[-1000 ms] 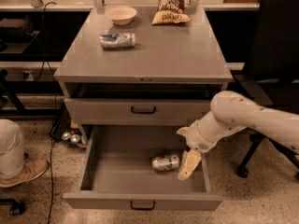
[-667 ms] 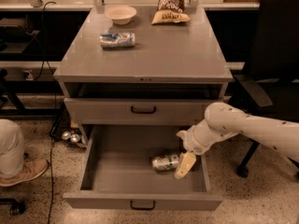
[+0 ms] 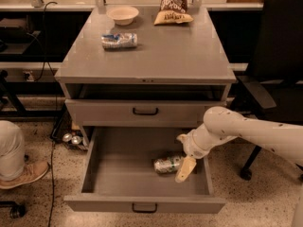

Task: Pick 7up can from middle drawer and place on counter

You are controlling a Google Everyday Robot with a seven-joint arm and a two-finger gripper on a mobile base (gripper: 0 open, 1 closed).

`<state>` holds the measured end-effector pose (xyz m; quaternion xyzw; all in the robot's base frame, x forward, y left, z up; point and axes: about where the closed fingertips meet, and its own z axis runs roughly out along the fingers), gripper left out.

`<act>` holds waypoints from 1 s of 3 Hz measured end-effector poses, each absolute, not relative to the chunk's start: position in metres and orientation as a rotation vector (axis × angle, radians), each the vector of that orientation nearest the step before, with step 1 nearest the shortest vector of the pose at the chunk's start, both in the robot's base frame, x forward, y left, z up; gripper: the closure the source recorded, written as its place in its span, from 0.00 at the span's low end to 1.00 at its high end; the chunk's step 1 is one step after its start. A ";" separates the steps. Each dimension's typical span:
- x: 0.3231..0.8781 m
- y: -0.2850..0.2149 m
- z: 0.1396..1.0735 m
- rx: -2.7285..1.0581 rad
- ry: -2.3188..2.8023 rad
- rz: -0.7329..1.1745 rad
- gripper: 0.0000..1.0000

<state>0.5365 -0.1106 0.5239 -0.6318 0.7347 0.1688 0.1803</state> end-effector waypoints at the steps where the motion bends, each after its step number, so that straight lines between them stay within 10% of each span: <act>1: 0.547 -0.104 0.490 -1.797 2.075 0.448 0.00; 3: 0.572 -0.091 0.423 -1.784 2.085 0.405 0.00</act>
Offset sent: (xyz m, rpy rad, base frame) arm 0.0476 0.0219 -0.1059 -0.0457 -0.0799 -0.0186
